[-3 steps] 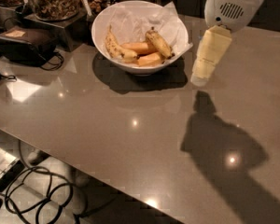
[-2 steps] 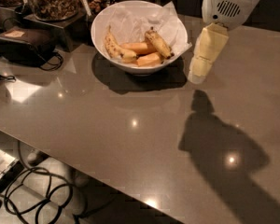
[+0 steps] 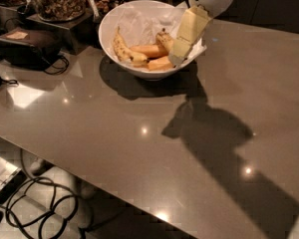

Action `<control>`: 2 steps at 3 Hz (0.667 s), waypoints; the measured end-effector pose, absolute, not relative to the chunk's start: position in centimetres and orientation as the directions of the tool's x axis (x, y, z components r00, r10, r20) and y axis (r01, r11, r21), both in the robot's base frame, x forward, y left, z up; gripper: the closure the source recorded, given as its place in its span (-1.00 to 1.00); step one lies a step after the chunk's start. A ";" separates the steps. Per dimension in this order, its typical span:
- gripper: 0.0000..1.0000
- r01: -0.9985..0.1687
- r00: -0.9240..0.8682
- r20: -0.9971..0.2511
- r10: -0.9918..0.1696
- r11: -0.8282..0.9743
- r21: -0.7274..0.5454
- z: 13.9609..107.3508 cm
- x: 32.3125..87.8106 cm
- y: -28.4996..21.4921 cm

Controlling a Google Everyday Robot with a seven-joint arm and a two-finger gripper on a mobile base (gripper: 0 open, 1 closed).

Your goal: Pick banana from white bowl

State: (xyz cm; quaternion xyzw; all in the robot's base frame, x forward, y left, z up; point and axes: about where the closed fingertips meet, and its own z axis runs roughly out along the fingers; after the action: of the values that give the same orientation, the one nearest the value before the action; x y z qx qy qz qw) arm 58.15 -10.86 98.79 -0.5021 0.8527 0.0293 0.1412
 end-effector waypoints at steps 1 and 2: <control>-1.00 -0.850 -0.479 -0.283 -0.831 0.519 -0.088 98.8 61.1 -8.5; -1.00 -0.836 -0.504 -0.274 -0.819 0.543 -0.082 98.0 63.1 -7.0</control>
Offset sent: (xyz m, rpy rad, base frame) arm 0.0256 0.0291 -0.0196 -0.1061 0.2144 -0.0794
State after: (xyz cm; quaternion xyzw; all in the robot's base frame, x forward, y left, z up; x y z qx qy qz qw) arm 63.13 -6.99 98.02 -0.4773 0.8668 0.0303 0.1414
